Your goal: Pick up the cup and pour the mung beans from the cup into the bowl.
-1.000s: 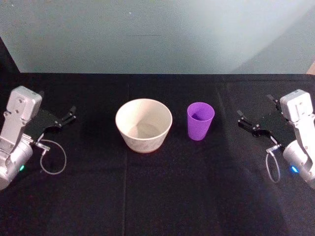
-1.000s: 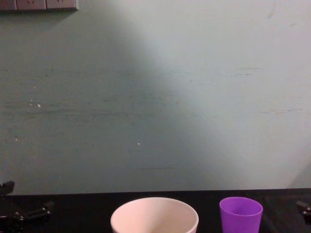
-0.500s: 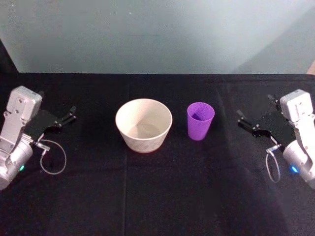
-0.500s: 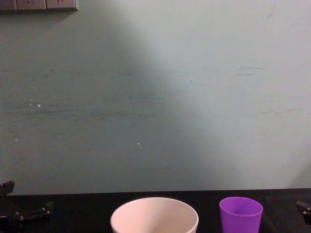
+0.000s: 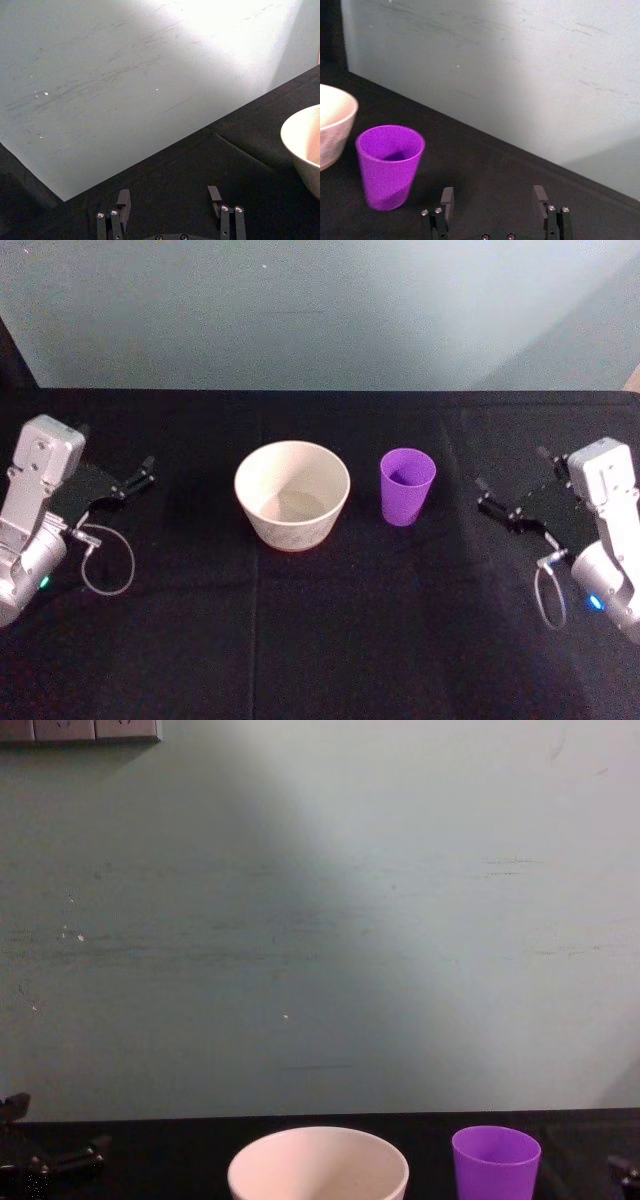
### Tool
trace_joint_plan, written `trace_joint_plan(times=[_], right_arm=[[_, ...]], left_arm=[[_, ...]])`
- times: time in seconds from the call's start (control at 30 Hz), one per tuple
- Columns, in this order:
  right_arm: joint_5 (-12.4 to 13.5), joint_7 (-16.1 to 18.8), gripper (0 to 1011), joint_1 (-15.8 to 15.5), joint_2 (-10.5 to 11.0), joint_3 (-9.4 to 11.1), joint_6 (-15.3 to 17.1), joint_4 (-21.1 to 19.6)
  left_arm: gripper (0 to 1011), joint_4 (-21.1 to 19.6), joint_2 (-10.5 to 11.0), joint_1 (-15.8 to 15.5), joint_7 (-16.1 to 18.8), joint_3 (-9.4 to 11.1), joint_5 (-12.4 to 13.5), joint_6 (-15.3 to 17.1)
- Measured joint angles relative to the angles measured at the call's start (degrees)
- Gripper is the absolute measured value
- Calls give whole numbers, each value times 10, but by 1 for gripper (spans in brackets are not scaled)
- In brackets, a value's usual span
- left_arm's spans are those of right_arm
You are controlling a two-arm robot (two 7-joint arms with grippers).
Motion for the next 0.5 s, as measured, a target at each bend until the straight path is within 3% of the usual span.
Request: trace_joint_plan(times=[0.5], right_arm=[[23, 50, 1003, -33, -22, 5, -3, -24]], left_arm=[[1000, 0, 0, 0, 0, 0, 0, 0]])
